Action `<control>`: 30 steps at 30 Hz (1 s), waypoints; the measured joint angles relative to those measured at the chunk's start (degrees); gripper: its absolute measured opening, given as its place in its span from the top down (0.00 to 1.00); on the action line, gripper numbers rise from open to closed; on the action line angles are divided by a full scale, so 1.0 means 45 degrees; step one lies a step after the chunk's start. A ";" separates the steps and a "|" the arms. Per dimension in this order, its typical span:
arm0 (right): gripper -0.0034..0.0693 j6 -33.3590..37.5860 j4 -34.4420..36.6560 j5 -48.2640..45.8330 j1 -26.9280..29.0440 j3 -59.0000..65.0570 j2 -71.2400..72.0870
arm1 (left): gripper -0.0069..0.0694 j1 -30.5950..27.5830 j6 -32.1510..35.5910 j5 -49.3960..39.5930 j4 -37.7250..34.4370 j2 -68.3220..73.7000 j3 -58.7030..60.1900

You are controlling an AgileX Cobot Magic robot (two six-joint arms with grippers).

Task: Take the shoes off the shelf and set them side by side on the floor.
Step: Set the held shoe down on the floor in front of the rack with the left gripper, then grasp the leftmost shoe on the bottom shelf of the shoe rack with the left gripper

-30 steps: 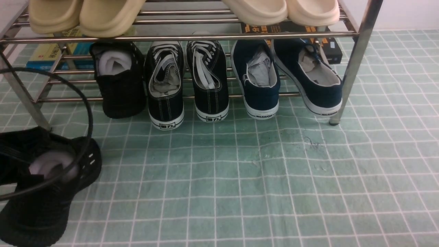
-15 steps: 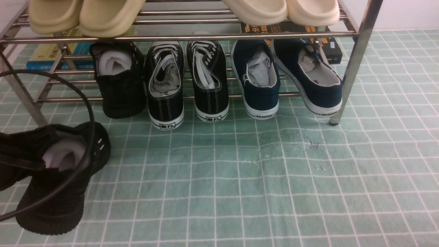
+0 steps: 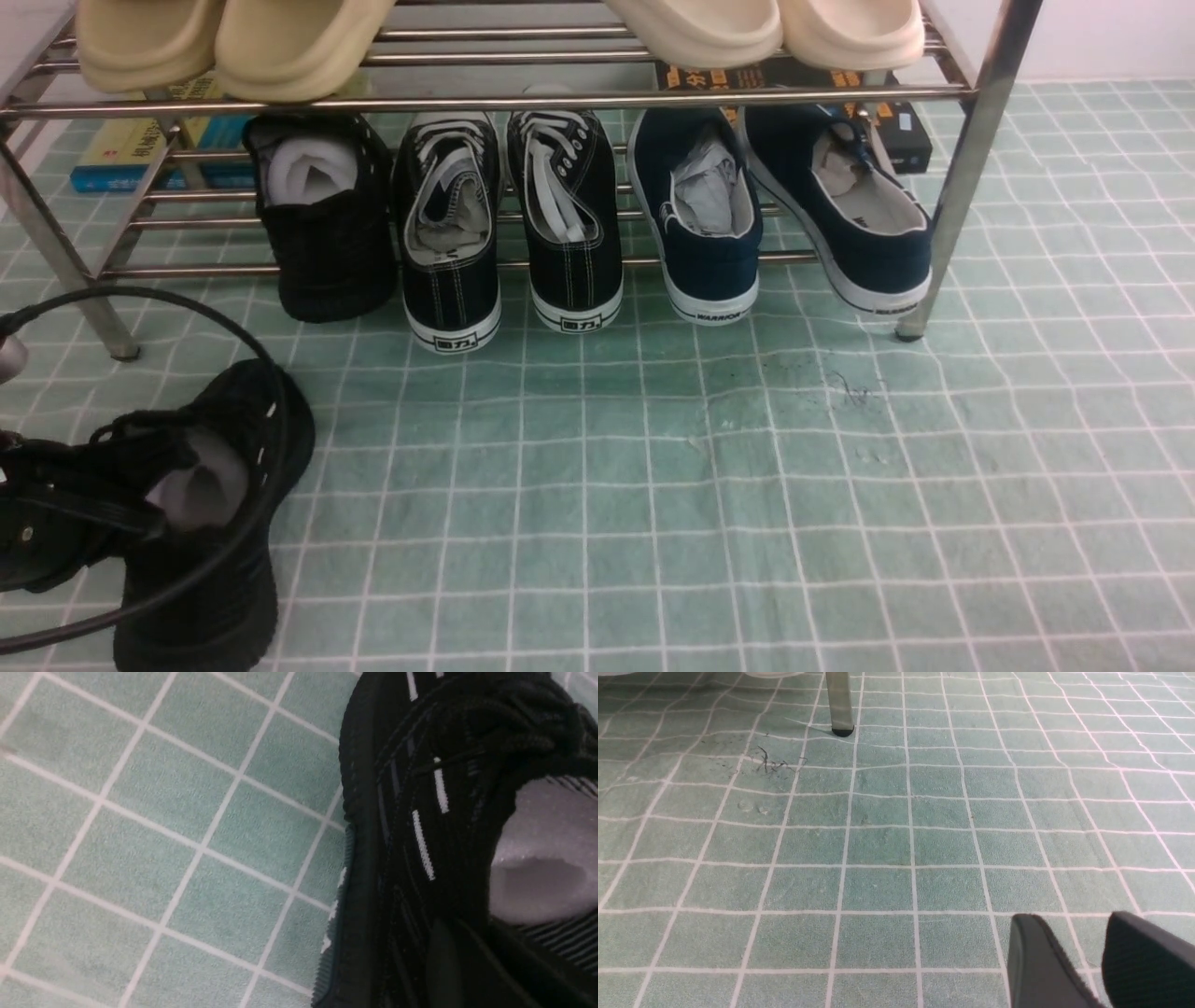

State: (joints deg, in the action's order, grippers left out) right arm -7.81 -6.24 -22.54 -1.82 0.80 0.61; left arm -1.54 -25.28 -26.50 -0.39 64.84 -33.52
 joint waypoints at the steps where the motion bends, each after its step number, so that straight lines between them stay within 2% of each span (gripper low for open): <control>1: 0.63 0.0000 0.0000 0.0000 0.0000 0.0000 0.0000 | 0.82 0.0000 0.0125 -0.0022 0.0087 0.0000 0.0000; 5: 0.63 0.0000 0.0000 0.0000 0.0000 0.0000 0.0000 | 0.69 0.0000 0.0250 -0.0171 0.0087 -0.0028 -0.0024; 9: 0.63 0.0000 0.0000 0.0000 0.0000 0.0000 0.0000 | 0.52 0.0000 0.0288 -0.0930 0.0087 -0.0201 -0.0498; 12: 0.63 0.0000 0.0000 0.0000 0.0000 0.0000 0.0000 | 0.44 0.0000 0.0288 -0.1692 0.0004 -0.0362 -0.1623; 17: 0.63 0.0000 0.0000 0.0000 0.0000 0.0000 0.0000 | 0.42 0.0000 0.0288 -0.2335 -0.0533 -0.0003 -0.4030; 23: 0.63 0.0000 0.0000 0.0000 0.0000 0.0000 0.0000 | 0.41 0.0000 0.0729 -0.2525 -0.1367 0.2389 -0.6712; 30: 0.63 0.0000 0.0000 0.0000 0.0000 0.0000 0.0000 | 0.30 0.0000 0.1850 -0.1448 -0.2383 0.5154 -0.8887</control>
State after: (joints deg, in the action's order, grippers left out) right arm -7.81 -6.24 -22.54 -1.82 0.80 0.61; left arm -1.54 -16.96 -33.01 -11.12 88.03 -73.51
